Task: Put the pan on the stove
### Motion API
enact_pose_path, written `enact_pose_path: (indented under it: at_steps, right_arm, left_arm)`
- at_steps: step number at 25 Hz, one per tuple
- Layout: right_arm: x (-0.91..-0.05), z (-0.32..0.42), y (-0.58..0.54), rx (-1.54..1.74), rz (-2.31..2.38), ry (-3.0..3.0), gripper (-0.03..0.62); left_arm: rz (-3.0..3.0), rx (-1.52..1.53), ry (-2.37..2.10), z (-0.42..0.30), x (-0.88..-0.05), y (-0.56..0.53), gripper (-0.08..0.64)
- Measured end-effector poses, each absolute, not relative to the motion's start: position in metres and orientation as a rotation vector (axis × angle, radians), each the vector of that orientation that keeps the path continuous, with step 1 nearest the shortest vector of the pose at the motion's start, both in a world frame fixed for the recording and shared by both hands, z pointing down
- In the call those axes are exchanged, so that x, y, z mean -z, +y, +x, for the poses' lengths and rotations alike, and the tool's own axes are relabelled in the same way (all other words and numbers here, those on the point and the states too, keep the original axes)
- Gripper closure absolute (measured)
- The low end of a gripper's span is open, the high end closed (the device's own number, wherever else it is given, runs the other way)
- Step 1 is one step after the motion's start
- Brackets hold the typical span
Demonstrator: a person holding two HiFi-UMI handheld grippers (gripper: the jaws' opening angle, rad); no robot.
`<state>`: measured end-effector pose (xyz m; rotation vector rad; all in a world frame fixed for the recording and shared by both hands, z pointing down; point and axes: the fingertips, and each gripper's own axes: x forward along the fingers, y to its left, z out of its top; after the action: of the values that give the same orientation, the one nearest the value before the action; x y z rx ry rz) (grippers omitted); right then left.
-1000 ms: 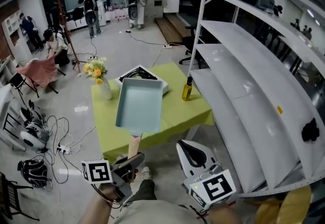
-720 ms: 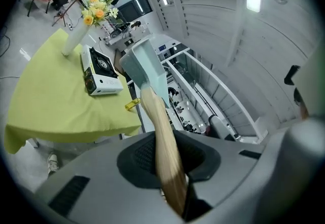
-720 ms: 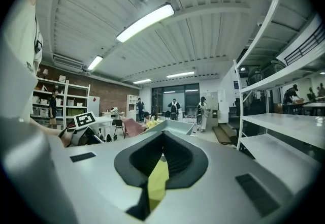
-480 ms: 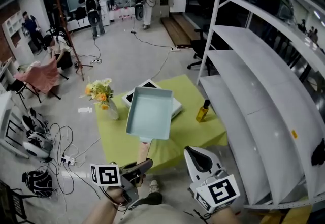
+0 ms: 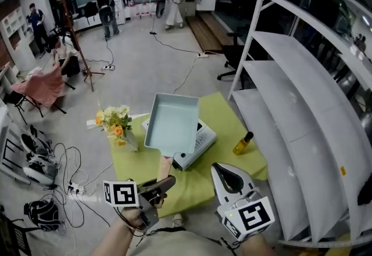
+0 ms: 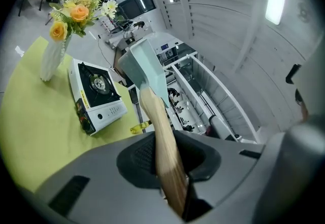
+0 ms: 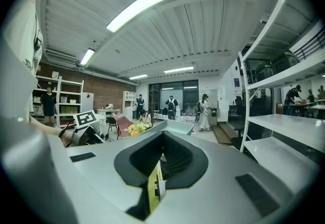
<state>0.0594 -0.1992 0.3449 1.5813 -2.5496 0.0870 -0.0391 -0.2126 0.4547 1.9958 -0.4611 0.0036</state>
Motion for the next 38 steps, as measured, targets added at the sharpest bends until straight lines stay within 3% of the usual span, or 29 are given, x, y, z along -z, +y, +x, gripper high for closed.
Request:
enact_pose_path:
  at_steps: [21,38]
  right_arm:
    - [-0.389,0.059,-0.295,-0.262,1.456,-2.548,0.586]
    - [-0.457,0.077,-0.352,-0.357,1.333,-2.483,0.586]
  left_arm:
    - [1.914,0.033,-0.52,-0.031,-0.492,-0.302,0.474]
    - [1.838,0.025,-0.56,-0.006,-0.572,-0.34,0.471]
